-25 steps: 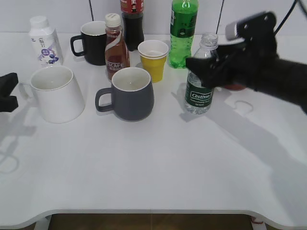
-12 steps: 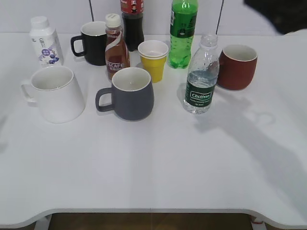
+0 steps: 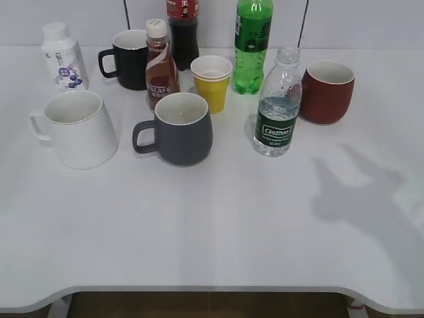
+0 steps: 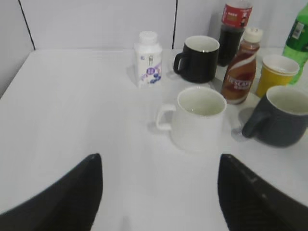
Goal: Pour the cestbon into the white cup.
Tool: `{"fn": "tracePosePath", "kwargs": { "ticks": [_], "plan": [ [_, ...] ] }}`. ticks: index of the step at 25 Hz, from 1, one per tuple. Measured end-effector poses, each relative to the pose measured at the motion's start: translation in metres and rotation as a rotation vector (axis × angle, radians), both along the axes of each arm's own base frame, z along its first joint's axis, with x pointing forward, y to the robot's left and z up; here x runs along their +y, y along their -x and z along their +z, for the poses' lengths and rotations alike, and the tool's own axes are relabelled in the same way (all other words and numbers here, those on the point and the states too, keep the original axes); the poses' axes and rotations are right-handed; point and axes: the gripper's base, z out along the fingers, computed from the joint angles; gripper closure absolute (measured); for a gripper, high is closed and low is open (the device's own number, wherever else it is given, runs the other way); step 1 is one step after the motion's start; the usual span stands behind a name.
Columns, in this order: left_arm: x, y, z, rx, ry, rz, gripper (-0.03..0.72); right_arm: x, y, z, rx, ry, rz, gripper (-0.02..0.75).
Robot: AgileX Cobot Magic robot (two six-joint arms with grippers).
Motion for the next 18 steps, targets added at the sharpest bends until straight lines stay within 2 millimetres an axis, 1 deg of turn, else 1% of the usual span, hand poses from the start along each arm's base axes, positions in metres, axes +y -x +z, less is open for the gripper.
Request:
{"fn": "tracePosePath", "kwargs": {
  "ticks": [1, 2, 5, 7, 9, 10, 11, 14, 16, 18],
  "plan": [
    [0.001, 0.005, -0.003, 0.015, -0.001, 0.001, 0.126, -0.006, 0.0, -0.01, 0.01, 0.007, -0.06, 0.186],
    [0.002, 0.01, -0.005, 0.033, -0.004, 0.004, 0.126, -0.011, 0.001, -0.018, 0.032, -0.026, -0.112, 0.187],
    [0.006, 0.016, -0.012, 0.103, -0.043, 0.026, 0.129, -0.022, 0.01, -0.035, 0.087, -0.098, -0.206, 0.19],
    [0.008, 0.017, -0.015, 0.129, -0.062, 0.038, 0.131, -0.034, 0.011, -0.045, 0.161, -0.03, -0.333, 0.195],
    [0.008, 0.018, -0.015, 0.138, -0.072, 0.043, 0.131, -0.044, 0.014, -0.057, 0.321, 0.073, -0.437, 0.204],
    [0.009, 0.018, -0.016, 0.143, -0.076, 0.045, 0.132, -0.045, 0.017, -0.059, 0.406, 0.066, -0.449, 0.206],
    [0.009, 0.018, -0.016, 0.148, -0.081, 0.048, 0.132, -0.043, 0.02, -0.058, 0.461, 0.032, -0.438, 0.209],
    [0.01, 0.02, -0.019, 0.185, -0.096, 0.056, 0.132, -0.035, 0.036, -0.044, 0.595, -0.128, -0.364, 0.214],
    [0.011, 0.023, -0.022, 0.207, -0.1, 0.062, 0.132, -0.035, 0.052, -0.035, 0.66, -0.174, -0.338, 0.214],
    [0.012, 0.028, -0.024, 0.207, -0.096, 0.063, 0.132, -0.038, 0.07, -0.035, 0.741, -0.184, -0.33, 0.214]
  ]
}}
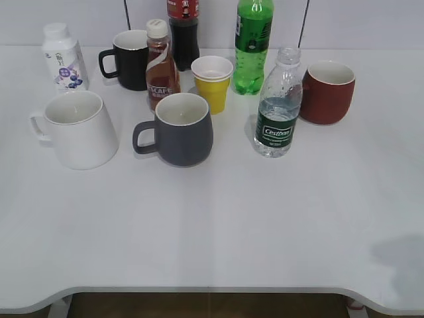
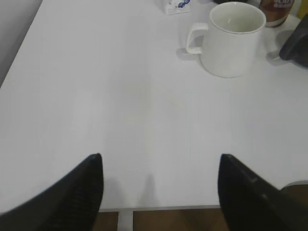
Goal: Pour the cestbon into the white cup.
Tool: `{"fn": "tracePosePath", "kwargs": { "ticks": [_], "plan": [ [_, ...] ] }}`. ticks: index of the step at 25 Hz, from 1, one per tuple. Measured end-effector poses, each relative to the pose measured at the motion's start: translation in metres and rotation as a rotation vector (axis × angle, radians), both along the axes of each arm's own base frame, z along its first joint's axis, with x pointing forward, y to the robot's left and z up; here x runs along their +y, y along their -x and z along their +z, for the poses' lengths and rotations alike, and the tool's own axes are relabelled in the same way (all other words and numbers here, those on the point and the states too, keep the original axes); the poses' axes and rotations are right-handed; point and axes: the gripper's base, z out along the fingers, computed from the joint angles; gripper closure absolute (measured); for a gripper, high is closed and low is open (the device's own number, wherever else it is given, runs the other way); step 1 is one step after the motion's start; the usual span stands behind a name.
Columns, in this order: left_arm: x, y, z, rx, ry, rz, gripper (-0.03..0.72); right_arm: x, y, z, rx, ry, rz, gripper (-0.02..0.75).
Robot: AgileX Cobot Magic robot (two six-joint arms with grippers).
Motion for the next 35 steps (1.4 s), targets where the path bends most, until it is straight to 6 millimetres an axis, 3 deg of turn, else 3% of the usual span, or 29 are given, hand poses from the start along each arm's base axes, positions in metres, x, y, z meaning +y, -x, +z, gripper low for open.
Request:
{"fn": "tracePosePath", "kwargs": {
  "ticks": [4, 8, 12, 27, 35],
  "plan": [
    [0.0, 0.009, -0.006, -0.051, 0.025, -0.01, 0.132, -0.007, 0.038, -0.014, 0.059, -0.045, 0.019, 0.214],
    [-0.001, 0.014, -0.008, -0.094, 0.042, -0.02, 0.132, -0.014, 0.059, -0.024, -0.046, -0.073, 0.029, 0.215],
    [-0.001, 0.014, -0.009, -0.096, 0.041, -0.021, 0.132, -0.017, 0.063, -0.028, -0.142, -0.085, 0.03, 0.215],
    [-0.001, 0.014, -0.009, -0.095, 0.04, -0.017, 0.147, -0.018, 0.065, -0.026, -0.177, -0.097, 0.024, 0.216],
    [-0.002, 0.014, -0.009, -0.097, 0.037, 0.08, 0.191, -0.019, 0.078, -0.026, -0.266, -0.099, -0.215, 0.216]
  ]
}}
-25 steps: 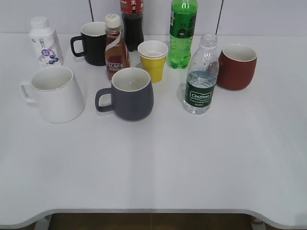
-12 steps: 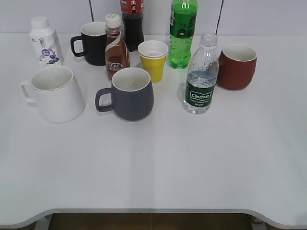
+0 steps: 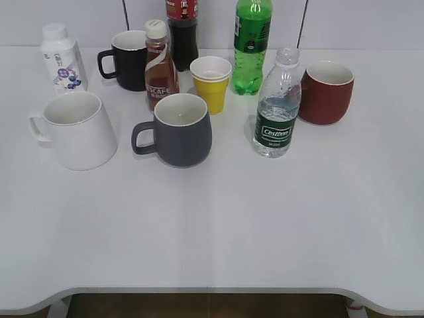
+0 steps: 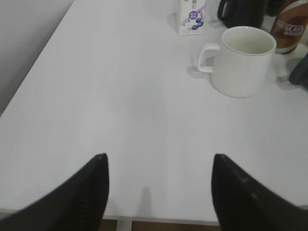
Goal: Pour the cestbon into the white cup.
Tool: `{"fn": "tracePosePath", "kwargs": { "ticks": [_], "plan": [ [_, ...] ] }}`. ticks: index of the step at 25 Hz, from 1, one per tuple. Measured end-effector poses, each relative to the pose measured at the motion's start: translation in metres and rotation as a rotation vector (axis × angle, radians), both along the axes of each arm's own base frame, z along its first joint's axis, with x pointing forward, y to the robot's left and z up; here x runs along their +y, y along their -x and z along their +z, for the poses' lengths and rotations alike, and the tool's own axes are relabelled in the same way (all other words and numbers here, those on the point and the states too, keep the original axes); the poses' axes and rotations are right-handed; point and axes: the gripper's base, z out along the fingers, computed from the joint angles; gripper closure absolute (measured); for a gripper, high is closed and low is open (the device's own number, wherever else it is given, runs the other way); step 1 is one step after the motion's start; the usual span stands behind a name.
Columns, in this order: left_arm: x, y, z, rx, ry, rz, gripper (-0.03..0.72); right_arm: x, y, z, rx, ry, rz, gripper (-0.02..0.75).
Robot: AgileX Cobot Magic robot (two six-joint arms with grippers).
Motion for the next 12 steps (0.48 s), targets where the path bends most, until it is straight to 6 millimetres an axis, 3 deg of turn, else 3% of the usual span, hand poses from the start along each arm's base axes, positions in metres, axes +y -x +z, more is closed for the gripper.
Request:
{"fn": "tracePosePath", "kwargs": {
  "ticks": [12],
  "plan": [
    [0.0, 0.0, -0.0001, 0.0, 0.0, 0.003, 0.266, 0.0003, -0.0001, -0.0002, 0.001, -0.003, -0.005, 0.216]
  ]
}}
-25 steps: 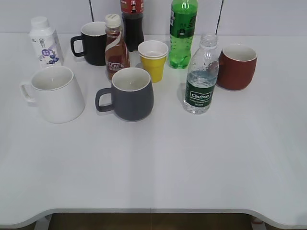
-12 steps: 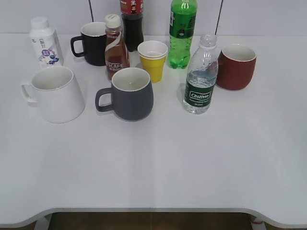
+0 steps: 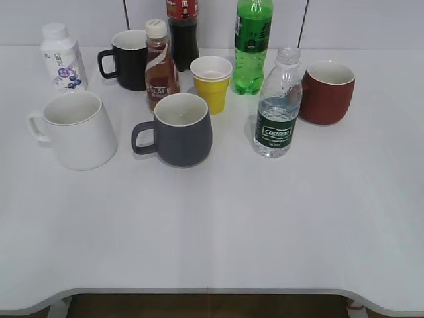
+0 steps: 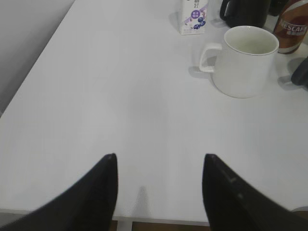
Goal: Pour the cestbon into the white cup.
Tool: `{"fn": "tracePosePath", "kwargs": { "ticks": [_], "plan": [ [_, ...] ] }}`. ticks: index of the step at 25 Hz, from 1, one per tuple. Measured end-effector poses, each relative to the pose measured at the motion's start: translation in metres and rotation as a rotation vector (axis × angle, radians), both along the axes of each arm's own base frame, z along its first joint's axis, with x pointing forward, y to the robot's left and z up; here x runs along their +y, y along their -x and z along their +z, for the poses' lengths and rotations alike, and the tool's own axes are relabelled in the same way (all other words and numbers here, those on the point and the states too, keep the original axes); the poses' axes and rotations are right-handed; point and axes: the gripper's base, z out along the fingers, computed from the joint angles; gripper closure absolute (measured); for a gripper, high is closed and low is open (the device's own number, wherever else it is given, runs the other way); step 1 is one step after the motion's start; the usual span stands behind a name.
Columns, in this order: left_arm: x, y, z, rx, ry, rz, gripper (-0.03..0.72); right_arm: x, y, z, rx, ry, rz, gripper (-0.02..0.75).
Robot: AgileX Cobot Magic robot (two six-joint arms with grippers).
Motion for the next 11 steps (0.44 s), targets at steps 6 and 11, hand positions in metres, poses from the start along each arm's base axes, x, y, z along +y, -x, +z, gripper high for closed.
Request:
{"fn": "tracePosePath", "kwargs": {
  "ticks": [6, 11],
  "plan": [
    [0.0, 0.0, 0.0, 0.0, 0.0, 0.0, 0.286, 0.0, 0.0, 0.0, 0.0, 0.0, 0.0, 0.216],
    [0.0, 0.0, 0.0, 0.0, 0.0, 0.0, 0.306, 0.0, 0.0, 0.0, 0.0, 0.0, 0.0, 0.216]
  ]
}}
